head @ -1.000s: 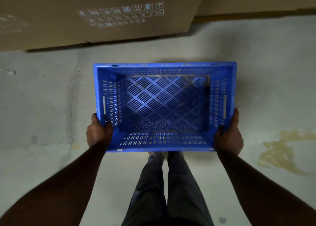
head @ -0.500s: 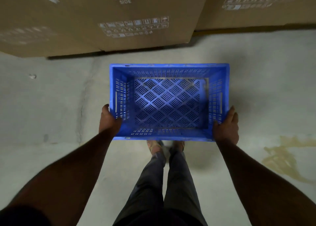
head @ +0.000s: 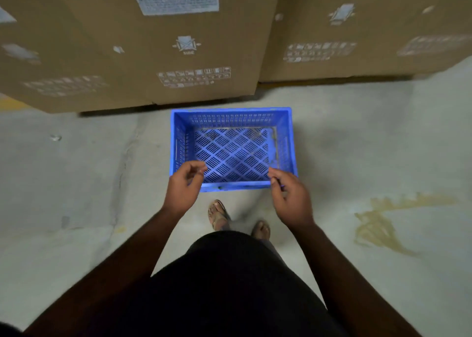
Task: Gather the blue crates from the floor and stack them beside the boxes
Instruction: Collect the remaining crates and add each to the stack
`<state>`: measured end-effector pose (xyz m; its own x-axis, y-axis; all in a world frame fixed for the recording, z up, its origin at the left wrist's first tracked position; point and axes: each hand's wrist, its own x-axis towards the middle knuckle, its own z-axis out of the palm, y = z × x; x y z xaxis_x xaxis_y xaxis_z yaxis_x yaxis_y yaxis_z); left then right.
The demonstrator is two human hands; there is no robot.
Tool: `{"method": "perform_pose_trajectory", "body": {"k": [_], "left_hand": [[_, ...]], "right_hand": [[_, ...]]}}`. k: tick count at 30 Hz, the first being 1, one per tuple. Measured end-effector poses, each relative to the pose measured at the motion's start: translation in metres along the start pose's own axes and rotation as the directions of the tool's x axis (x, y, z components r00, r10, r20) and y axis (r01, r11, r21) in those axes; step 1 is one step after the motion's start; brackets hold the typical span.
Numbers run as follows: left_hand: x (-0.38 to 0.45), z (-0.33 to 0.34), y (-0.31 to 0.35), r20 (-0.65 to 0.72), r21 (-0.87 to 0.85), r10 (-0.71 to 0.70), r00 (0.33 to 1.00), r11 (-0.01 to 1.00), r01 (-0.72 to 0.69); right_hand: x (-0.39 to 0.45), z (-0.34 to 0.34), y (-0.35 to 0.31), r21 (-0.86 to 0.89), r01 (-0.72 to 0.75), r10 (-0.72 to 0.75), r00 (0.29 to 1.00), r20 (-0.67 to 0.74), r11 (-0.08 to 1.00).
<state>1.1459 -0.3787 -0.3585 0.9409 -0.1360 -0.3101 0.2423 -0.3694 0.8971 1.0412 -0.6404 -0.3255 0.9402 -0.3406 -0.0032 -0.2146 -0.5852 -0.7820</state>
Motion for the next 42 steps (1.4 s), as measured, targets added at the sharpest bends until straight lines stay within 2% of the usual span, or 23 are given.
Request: {"method": "perform_pose_trajectory", "body": {"k": [3,9,13,17,19,22,28,31,34,39,42], "left_hand": [[-0.032,0.019,0.021,0.046,-0.077,-0.012,0.999,0.997,0.016],[-0.088,0.093,0.064,0.248,-0.072,0.088,0.965,0.995,-0.072],[-0.135,0.177,0.093,0.331,-0.086,0.164,0.929,0.986,-0.143],[-0.21,0.295,0.118,0.479,-0.088,0.204,0.854,0.979,-0.185],[-0.247,0.356,0.136,0.587,-0.097,0.216,0.78,0.976,-0.197],[-0.295,0.435,0.169,0.666,-0.137,0.237,0.707,0.971,-0.196],[-0.354,0.549,0.2,0.827,-0.079,0.194,0.528,0.969,-0.233],[-0.361,0.607,0.205,0.852,-0.057,0.174,0.494,0.968,-0.243],[-0.366,0.669,0.212,0.855,-0.037,0.151,0.497,0.972,-0.233],[-0.375,0.78,0.231,0.883,0.03,0.075,0.463,0.976,-0.217],[-0.389,0.846,0.246,0.908,0.093,0.013,0.418,0.968,-0.232]], "right_hand": [[-0.033,-0.03,-0.011,0.077,-0.021,0.023,1.0,-0.02,0.997],[-0.105,-0.107,0.014,0.193,-0.119,0.15,0.976,-0.155,0.974],[-0.186,-0.174,0.065,0.293,-0.203,0.286,0.918,-0.275,0.934],[-0.267,-0.261,0.11,0.254,-0.264,0.332,0.9,-0.282,0.931],[-0.296,-0.308,0.126,0.27,-0.297,0.378,0.864,-0.332,0.916],[-0.33,-0.368,0.148,0.292,-0.316,0.421,0.789,-0.448,0.903],[-0.38,-0.449,0.208,0.42,-0.362,0.55,0.625,-0.554,0.833],[-0.389,-0.491,0.244,0.478,-0.378,0.608,0.552,-0.571,0.793],[-0.391,-0.536,0.284,0.487,-0.393,0.625,0.525,-0.578,0.78],[-0.391,-0.609,0.357,0.544,-0.427,0.691,0.446,-0.569,0.723],[-0.399,-0.646,0.395,0.593,-0.446,0.742,0.387,-0.548,0.67]]}}
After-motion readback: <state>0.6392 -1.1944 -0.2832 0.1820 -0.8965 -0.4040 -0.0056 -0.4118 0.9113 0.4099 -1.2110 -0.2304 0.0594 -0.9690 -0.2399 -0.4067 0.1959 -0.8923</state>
